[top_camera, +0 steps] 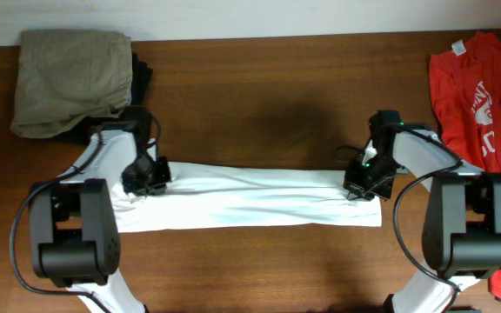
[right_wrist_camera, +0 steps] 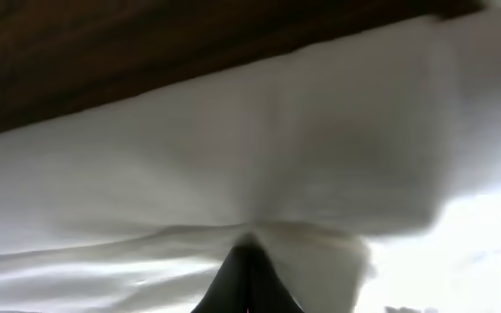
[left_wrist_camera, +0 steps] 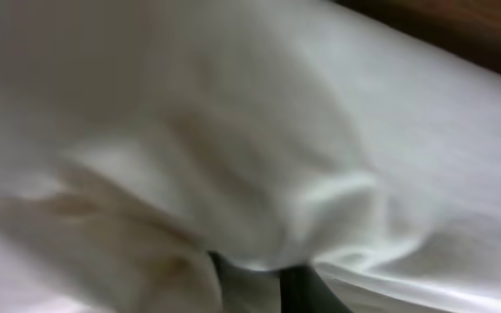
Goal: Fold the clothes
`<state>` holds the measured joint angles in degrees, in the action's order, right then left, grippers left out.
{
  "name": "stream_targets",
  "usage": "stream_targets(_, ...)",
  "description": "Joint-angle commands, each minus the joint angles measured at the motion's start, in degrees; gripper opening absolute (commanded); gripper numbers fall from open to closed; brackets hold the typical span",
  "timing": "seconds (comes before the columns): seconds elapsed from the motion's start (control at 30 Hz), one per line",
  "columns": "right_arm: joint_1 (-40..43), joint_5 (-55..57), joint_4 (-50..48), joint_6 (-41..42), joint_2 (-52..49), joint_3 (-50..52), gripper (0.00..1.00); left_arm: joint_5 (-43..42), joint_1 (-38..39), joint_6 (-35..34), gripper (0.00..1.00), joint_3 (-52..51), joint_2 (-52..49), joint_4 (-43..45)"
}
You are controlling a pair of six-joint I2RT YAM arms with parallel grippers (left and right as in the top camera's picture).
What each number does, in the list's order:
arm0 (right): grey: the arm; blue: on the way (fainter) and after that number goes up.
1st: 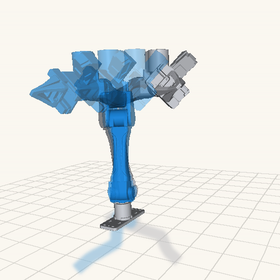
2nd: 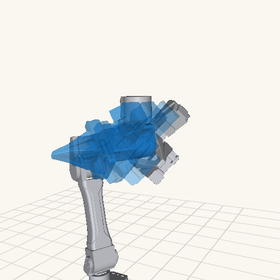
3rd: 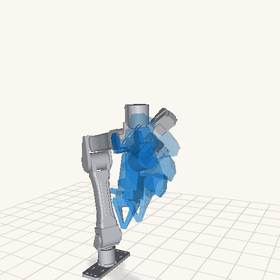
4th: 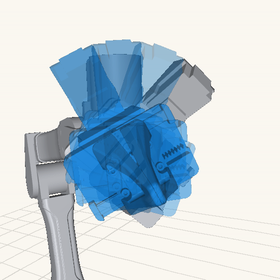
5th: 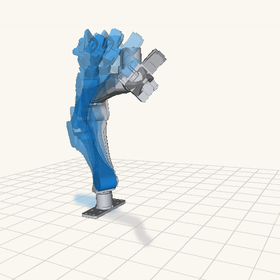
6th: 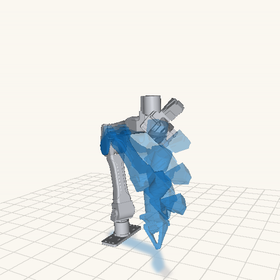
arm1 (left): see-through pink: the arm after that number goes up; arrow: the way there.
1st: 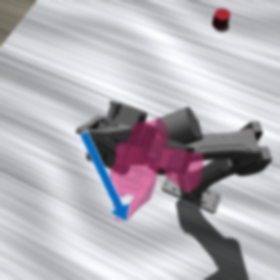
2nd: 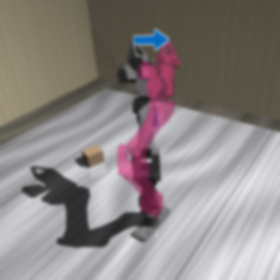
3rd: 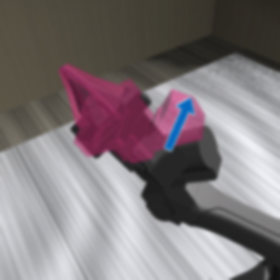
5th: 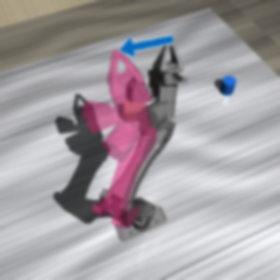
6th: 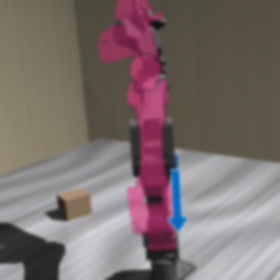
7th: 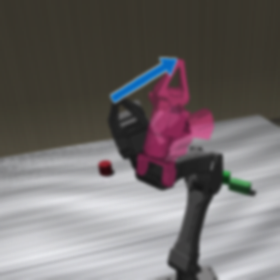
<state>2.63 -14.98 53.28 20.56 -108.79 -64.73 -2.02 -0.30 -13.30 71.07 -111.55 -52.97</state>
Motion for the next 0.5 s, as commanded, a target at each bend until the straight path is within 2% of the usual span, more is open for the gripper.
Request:
stream_targets(0.0,3.3,8.1,-1.7,1.2,-1.2,1.2,0.04,4.8,-3.0,-0.5,0.23,-1.4,-1.9,0.5)
stream_targets(0.27,4.2,9.1,6.6,0.7,-0.8,-9.5,0.04,4.8,-3.1,-0.5,0.24,2.5,3.6,-1.6)
stream_targets(0.4,4.3,13.8,14.4,0.7,1.3,-18.4,0.04,4.8,-3.1,-0.5,0.37,4.5,11.1,-3.3)
stream_targets(0.43,4.4,14.9,16.0,0.6,2.6,-20.5,0.04,4.8,-3.1,-0.5,0.52,4.6,13.4,-3.2)
stream_targets(0.47,4.6,15.2,17.0,0.2,3.5,-21.7,0.08,4.8,-3.1,-0.5,0.59,4.6,15.2,-3.2)
